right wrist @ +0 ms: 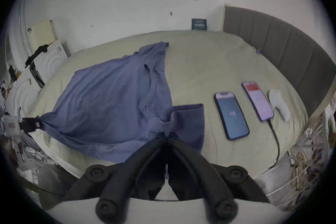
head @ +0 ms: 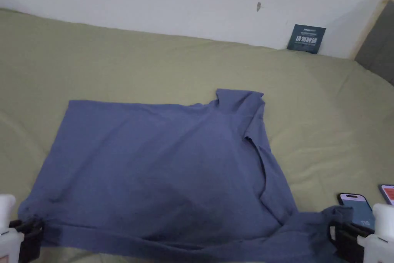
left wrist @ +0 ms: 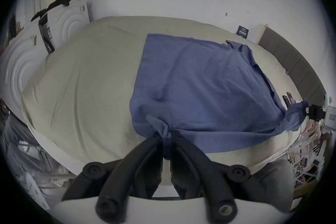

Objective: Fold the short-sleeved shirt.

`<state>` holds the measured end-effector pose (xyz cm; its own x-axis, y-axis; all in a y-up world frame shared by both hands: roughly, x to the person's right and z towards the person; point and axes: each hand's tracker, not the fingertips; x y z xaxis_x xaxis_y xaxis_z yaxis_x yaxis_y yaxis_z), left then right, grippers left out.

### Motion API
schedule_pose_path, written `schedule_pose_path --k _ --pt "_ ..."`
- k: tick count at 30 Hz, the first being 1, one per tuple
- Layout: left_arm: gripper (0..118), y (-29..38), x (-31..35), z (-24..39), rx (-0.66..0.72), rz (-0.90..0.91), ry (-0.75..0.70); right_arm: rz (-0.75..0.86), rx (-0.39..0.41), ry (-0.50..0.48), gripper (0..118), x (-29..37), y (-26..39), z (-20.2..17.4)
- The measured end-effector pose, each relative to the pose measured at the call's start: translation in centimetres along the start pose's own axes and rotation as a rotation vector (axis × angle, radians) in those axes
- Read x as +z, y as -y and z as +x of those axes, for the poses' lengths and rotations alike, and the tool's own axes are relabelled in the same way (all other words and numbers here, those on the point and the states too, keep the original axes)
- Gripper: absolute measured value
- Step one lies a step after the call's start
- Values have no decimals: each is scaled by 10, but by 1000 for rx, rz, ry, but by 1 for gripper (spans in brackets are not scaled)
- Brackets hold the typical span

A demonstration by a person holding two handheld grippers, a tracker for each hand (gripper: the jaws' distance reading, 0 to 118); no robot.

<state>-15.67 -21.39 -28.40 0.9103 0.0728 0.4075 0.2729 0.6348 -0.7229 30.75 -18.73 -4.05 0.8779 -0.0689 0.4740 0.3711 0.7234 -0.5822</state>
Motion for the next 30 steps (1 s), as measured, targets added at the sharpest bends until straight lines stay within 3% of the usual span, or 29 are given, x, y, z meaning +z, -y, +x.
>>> schedule_pose_path --k 7,15,19,23,24,25,26,27,28,30 --pt "6 -69 -8 -9 -79 28 -2 112 90 6 3 -31 -72 -16" --pt "6 -138 -68 -28 -153 -71 -2 94 172 15 3 -122 -146 -41" --pt "6 -160 -102 -28 -259 -169 -11 42 207 59 3 -172 -165 -46" --pt "12 -177 -120 -21 -339 -154 -11 46 312 121 3 -203 -177 -57" --pt "19 -179 -123 -18 -351 -124 -19 68 324 142 3 -207 -179 -60" --pt "40 -179 -123 -16 -356 -95 -25 80 320 146 8 -210 -178 -60" --pt "67 -178 -121 -16 -339 -66 -28 95 321 158 22 -210 -179 -63" --pt "90 -177 -118 -16 -285 -38 -20 110 308 156 49 -206 -180 -65" --pt "96 -175 -113 -16 -241 -23 9 140 274 124 80 -199 -181 -66" --pt "95 -169 -93 -17 -157 50 91 186 239 60 80 -177 -177 -70"
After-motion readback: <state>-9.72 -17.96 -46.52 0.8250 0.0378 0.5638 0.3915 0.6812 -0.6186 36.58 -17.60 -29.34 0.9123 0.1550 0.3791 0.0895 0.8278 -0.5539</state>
